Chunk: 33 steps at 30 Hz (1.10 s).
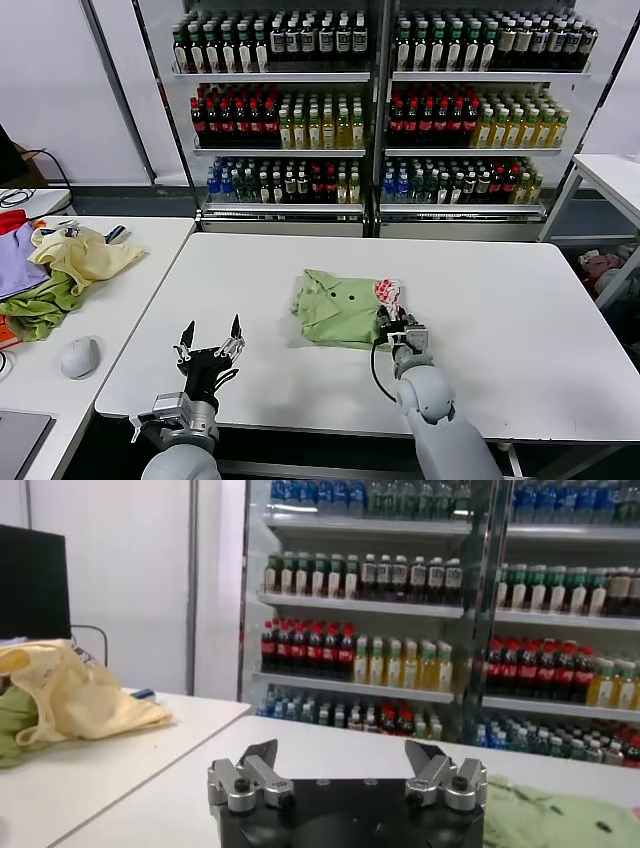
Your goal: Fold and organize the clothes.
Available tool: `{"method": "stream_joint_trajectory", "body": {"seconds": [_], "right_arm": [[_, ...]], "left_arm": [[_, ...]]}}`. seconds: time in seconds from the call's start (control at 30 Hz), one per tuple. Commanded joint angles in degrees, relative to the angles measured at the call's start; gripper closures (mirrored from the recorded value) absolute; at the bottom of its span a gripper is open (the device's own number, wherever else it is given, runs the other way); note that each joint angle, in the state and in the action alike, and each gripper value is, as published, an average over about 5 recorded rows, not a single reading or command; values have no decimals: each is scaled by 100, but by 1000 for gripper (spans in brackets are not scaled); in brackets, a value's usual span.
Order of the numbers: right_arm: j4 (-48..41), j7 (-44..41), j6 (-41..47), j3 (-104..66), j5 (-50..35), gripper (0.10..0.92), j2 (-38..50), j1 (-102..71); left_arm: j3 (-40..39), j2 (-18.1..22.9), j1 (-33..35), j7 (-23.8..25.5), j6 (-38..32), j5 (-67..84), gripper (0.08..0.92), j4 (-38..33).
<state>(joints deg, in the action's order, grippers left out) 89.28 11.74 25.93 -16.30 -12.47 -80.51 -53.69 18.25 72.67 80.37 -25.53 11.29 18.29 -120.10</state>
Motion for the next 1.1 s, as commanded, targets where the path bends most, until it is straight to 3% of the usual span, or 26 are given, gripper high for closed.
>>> {"method": "stream_joint_trajectory", "body": {"seconds": [0.03, 0.17, 0.27, 0.57, 0.8, 0.93, 1.1], "right_arm": [[-566, -394, -148, -226, 41, 716, 600, 648], [-363, -793, -652, -314, 78, 810, 743, 481], [13, -877, -1123, -408, 197, 805, 790, 107], [1784, -645, -1811, -1052, 291, 558, 880, -1617], [3193, -1004, -1952, -1916, 280, 350, 810, -3327], [3452, -1171, -2070, -2150, 293, 246, 630, -3860], [3294, -1222, -2141, -2191, 321, 204, 431, -3945]], "left_arm": [[33, -4, 142, 2, -22, -136, 177, -64], [-71, 33, 151, 23, -18, -283, 177, -90], [-184, 60, 167, 59, -16, -377, 177, -141], [-501, 137, 290, 256, 7, -417, 177, -437], [-694, 133, 468, 386, 166, -423, 177, -804], [-811, 135, 567, 448, 379, -455, 177, -986], [-970, 75, 561, 501, 499, -534, 177, -993]]}}
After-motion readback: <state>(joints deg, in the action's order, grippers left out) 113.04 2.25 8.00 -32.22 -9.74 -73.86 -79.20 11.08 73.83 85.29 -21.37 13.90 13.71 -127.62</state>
